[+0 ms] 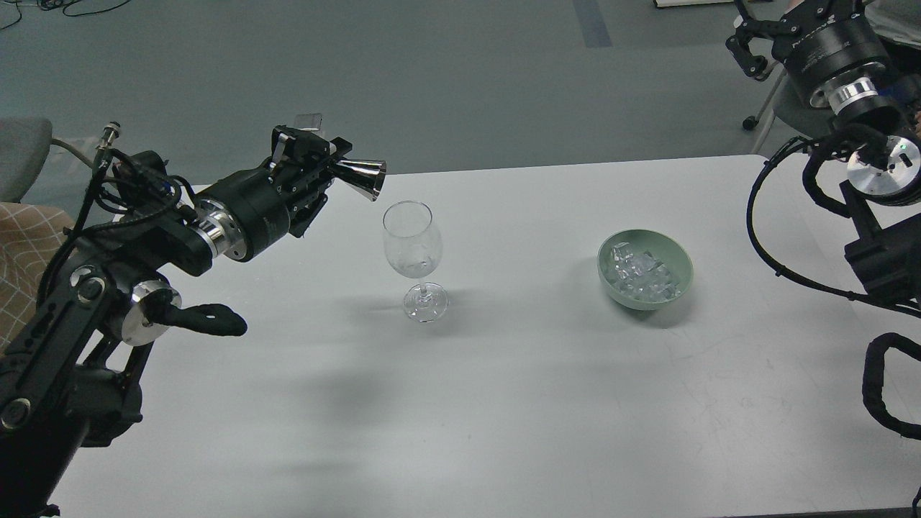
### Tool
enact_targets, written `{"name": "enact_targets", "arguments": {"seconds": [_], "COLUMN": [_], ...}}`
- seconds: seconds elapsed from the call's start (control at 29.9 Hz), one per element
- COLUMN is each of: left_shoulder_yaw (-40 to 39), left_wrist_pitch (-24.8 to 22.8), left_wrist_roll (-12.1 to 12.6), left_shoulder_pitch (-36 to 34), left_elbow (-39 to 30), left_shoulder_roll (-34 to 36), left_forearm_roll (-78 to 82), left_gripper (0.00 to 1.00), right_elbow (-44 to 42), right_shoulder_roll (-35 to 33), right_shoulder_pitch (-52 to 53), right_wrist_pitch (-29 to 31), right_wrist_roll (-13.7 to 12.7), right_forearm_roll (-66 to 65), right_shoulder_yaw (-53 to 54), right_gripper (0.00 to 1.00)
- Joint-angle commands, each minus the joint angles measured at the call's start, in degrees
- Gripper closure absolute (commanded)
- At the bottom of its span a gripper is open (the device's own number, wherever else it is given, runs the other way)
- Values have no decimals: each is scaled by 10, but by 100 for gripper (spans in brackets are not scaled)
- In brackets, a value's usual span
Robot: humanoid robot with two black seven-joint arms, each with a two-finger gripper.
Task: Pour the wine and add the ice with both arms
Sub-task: 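Tilt the jigger cup with the left gripper to pour into the glass, then turn the jigger cup upright and move it back with the left gripper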
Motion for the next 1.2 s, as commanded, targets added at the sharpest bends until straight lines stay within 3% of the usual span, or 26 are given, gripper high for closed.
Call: {"name": "enact_targets", "arguments": {"seconds": [0.0,0.4,0.63,0.8,0.94,1.17], "left_shoulder_yaw": [0,-27,-138,-191,-206,-232], "left_wrist_pitch": [-10,1,48,99,108,110], "left_wrist_roll": [0,0,0,0,-39,-81], "left_shoulder_pitch": [-1,4,30,47,51,51], "left_elbow": [-10,-12,-7,27,85,179], "left_shoulder_roll": [3,-41,-124,-138,-131,-136], "left_forearm_roll": [4,-44,-181,-300,-377,-498], "left_gripper": [100,100,100,100,100,100], "right_elbow": [0,0,1,3,5,6], "right_shoulder_roll": [-2,-13,-13,-13,-13,-13], "right_shoulder_pitch": [0,-1,-2,-1,-2,-13], "right_wrist_pitch": [1,2,1,-1,-2,-3], "right_wrist_roll": [0,0,0,0,-1,-1], "right_forearm_roll": [0,0,0,0,0,-1], "right_shoulder_yaw": [0,0,1,1,0,0], "right_gripper": [0,0,0,0,0,0]}}
